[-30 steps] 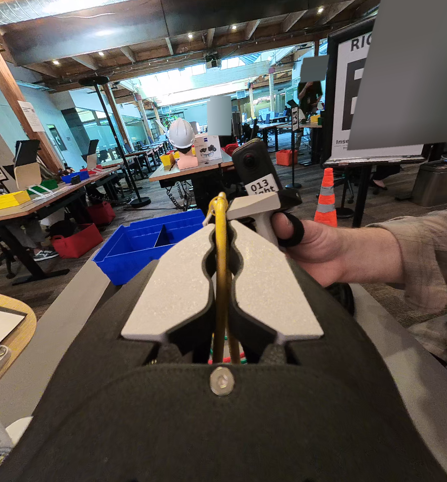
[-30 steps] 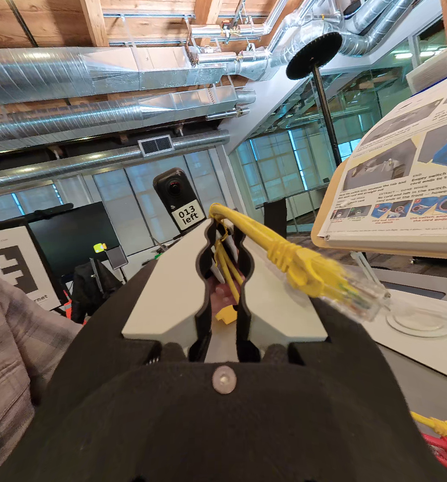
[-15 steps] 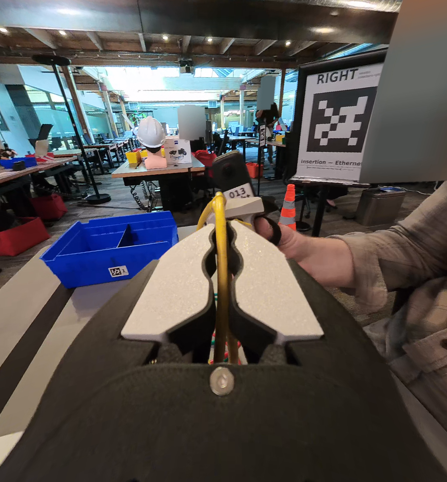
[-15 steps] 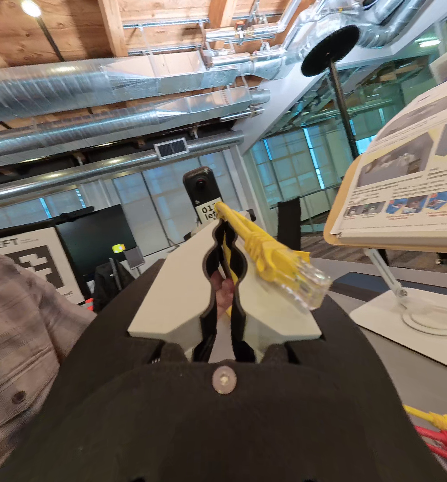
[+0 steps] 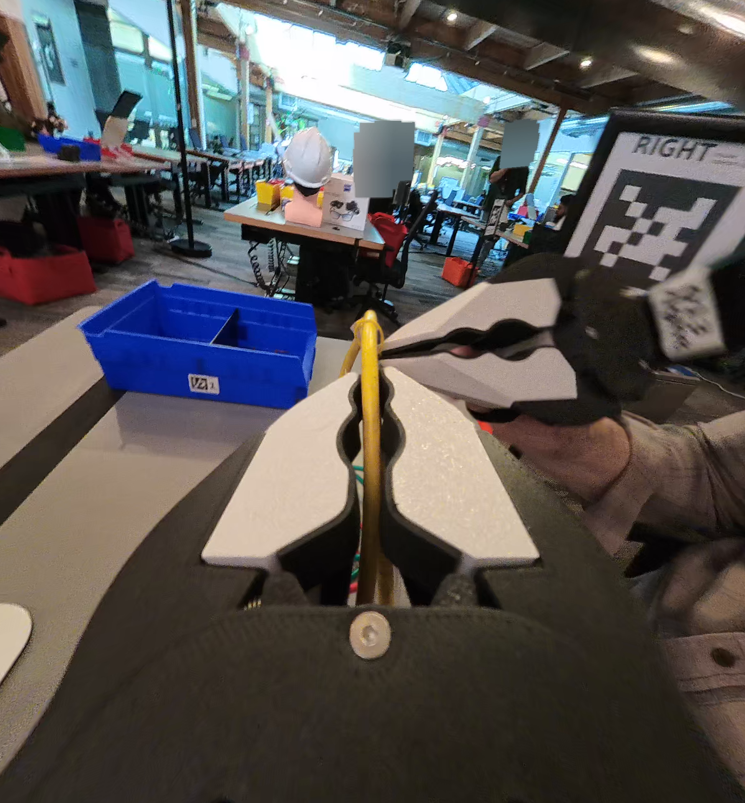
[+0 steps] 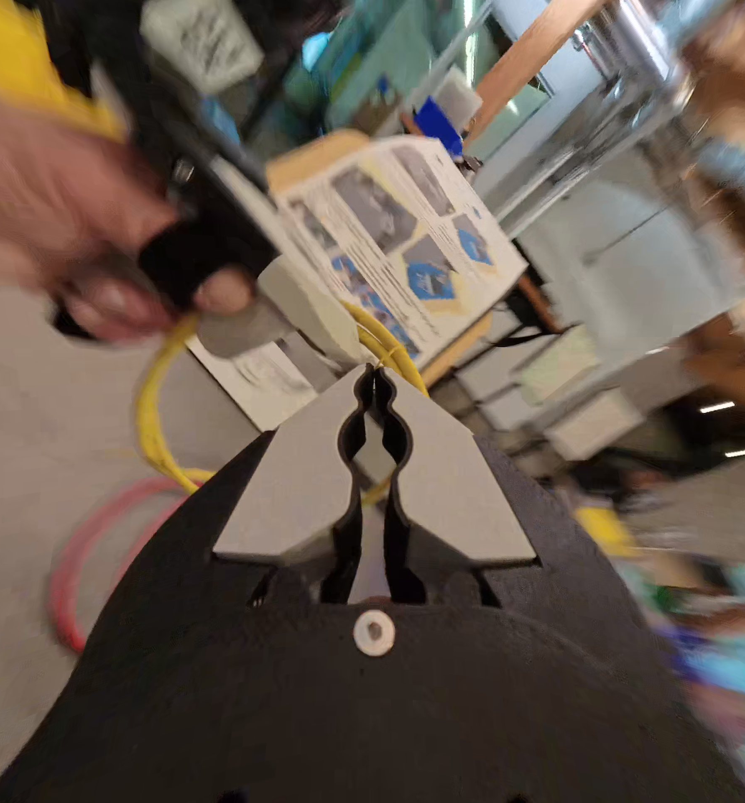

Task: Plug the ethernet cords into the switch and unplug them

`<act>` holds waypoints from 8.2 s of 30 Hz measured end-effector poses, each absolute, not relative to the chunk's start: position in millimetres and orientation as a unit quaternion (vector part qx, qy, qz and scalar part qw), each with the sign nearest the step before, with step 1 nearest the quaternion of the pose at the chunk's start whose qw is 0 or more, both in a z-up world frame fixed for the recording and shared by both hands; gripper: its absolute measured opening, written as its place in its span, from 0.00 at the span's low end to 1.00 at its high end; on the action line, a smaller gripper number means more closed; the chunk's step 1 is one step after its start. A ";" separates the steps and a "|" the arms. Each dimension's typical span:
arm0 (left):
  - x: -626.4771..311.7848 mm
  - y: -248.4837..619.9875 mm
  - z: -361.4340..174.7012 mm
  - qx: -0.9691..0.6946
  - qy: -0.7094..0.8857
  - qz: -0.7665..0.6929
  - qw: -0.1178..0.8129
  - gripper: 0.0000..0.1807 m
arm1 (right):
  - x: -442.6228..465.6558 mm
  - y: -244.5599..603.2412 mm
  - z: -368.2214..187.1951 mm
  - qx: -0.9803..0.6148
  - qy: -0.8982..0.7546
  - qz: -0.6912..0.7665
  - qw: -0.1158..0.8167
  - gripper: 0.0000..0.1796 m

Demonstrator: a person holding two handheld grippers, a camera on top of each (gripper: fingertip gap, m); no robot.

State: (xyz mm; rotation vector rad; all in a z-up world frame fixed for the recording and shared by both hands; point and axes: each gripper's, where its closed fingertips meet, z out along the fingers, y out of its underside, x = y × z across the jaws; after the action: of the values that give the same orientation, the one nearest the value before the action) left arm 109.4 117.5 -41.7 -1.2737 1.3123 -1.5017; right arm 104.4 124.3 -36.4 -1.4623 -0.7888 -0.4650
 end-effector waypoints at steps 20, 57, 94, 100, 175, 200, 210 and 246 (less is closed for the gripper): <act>129.1 94.1 -159.0 -0.575 0.667 -0.426 0.207 0.02 | 148.5 93.7 -157.3 -0.150 -0.861 -0.455 -0.173 0.00; 102.3 131.4 -48.5 -0.366 0.591 -0.390 0.605 0.02 | 88.8 115.0 -28.3 -0.600 -0.094 0.576 0.548 0.20; 114.7 129.9 -40.2 -0.451 0.564 -0.378 0.579 0.03 | 109.1 125.3 -34.5 -0.682 -0.191 0.230 0.667 0.00; 109.3 137.2 -45.5 -0.518 0.529 -0.479 0.471 0.03 | 102.0 135.6 -44.1 -0.642 -0.437 -0.264 0.572 0.00; 95.3 144.8 -58.5 -0.533 0.583 -0.394 0.469 0.03 | 93.3 142.4 -50.7 -0.634 -0.445 -0.152 0.614 0.00; 88.1 143.7 -33.7 -0.427 0.563 -0.434 0.559 0.02 | 76.3 113.9 -19.7 -0.682 -0.381 0.173 0.600 0.16; 91.3 137.3 -26.7 -0.369 0.569 -0.332 0.656 0.02 | 77.1 119.0 -19.7 -0.625 -0.153 0.497 0.583 0.14; 92.9 153.7 -45.4 -0.499 0.558 -0.409 0.523 0.02 | 97.4 131.0 -15.7 -0.602 -0.435 -0.179 0.645 0.26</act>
State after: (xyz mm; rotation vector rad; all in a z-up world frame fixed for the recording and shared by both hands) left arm 92.9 153.7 -45.4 -1.1942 1.3358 -0.9787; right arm 97.4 131.0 -15.7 -1.3695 -0.9912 -0.4069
